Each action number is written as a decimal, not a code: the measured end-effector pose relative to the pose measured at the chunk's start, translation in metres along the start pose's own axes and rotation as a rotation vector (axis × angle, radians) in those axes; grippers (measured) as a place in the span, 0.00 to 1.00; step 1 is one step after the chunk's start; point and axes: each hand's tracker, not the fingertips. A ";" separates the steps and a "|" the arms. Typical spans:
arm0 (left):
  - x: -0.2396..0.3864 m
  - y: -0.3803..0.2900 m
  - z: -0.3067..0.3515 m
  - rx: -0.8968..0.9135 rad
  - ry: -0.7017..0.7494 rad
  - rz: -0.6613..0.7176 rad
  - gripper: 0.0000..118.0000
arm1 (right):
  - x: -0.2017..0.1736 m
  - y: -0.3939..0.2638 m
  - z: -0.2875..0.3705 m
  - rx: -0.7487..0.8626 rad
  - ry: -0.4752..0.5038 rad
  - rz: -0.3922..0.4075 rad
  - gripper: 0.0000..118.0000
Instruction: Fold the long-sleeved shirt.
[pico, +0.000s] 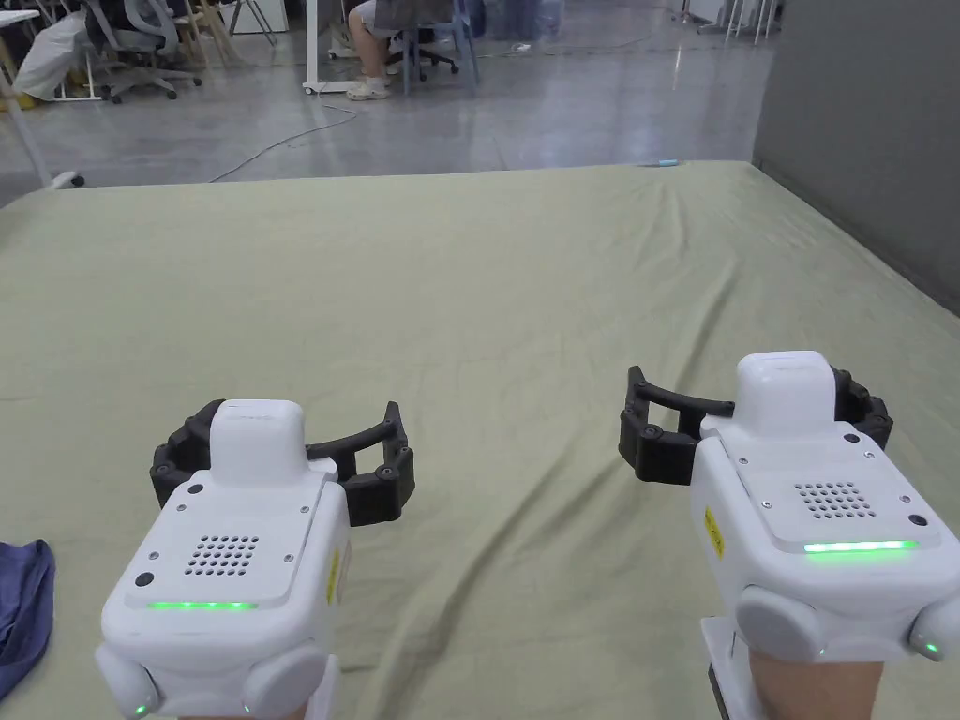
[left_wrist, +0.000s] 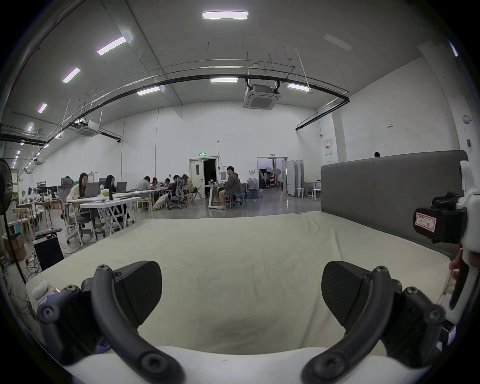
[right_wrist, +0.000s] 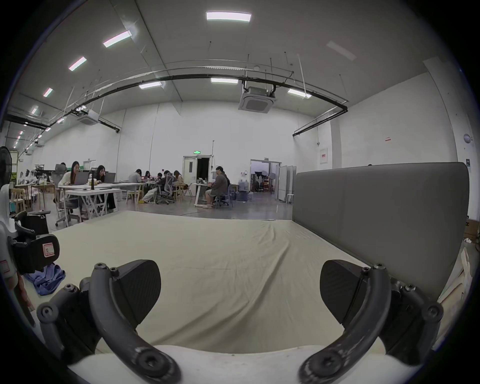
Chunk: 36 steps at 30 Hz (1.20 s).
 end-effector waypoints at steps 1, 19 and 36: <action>0.000 0.000 0.000 0.003 0.001 0.000 1.00 | 0.000 0.000 0.000 0.001 0.001 0.000 1.00; 0.006 0.003 -0.004 0.032 0.007 -0.018 1.00 | 0.001 -0.001 -0.006 -0.037 -0.008 0.034 1.00; 0.007 0.006 -0.004 0.034 -0.002 -0.020 1.00 | -0.001 0.004 -0.003 -0.029 0.010 0.028 1.00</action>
